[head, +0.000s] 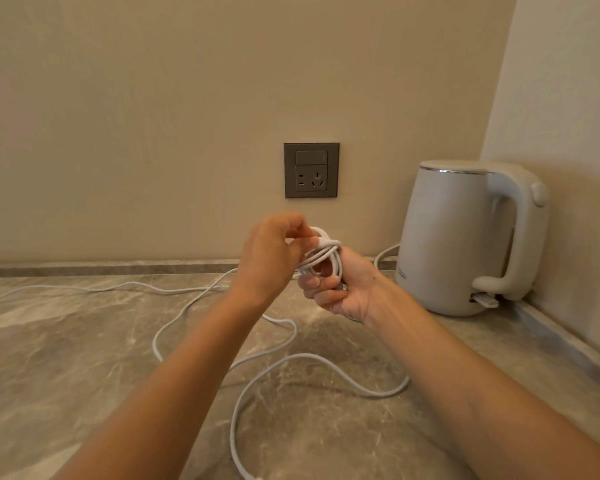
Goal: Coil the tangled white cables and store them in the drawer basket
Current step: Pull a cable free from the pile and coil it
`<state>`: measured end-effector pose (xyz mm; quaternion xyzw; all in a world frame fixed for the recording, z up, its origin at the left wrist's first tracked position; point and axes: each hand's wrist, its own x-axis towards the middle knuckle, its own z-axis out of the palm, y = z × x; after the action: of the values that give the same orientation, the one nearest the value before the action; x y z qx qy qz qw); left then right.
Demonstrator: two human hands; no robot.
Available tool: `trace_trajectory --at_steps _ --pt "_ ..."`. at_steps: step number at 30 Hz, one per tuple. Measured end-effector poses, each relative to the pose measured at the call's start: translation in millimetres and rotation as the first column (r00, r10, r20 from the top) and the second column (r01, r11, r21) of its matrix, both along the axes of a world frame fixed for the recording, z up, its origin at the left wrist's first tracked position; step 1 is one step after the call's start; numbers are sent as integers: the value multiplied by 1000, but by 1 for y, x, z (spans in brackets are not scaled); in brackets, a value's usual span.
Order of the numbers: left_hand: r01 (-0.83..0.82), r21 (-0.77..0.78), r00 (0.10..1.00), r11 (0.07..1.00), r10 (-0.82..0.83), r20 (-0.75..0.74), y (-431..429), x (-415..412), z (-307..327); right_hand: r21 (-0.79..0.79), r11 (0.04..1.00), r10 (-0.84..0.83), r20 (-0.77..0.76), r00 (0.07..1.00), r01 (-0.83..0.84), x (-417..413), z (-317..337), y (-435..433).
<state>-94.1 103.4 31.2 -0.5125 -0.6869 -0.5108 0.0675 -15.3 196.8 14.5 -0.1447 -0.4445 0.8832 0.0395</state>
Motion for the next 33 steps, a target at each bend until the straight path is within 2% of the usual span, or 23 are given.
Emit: trace_trajectory --at_steps 4,7,11,17,22,29,33 --pt "-47 28 982 998 52 -180 2 2 -4 7 1000 -8 -8 1000 8 2 1 0" --pt "-38 55 967 998 51 -248 2 0 -5 17 1000 -6 9 1000 6 3 1 -1" --pt "-15 -4 932 1000 12 -362 5 0 -13 50 997 -58 52 997 55 5 0 -1" --pt "55 -154 911 987 -112 -396 -1 3 -16 103 993 -67 102 993 56 7 1 3" --pt "105 -201 898 974 -179 -402 -6 -4 -14 134 990 -64 124 990 47 9 1 3" --pt "2 -186 766 983 -121 -631 -4 -5 -15 117 991 -70 116 991 57 5 -4 6" --pt "-82 -190 701 978 -78 -709 -3 -3 -17 111 994 -34 120 992 21 3 -6 7"
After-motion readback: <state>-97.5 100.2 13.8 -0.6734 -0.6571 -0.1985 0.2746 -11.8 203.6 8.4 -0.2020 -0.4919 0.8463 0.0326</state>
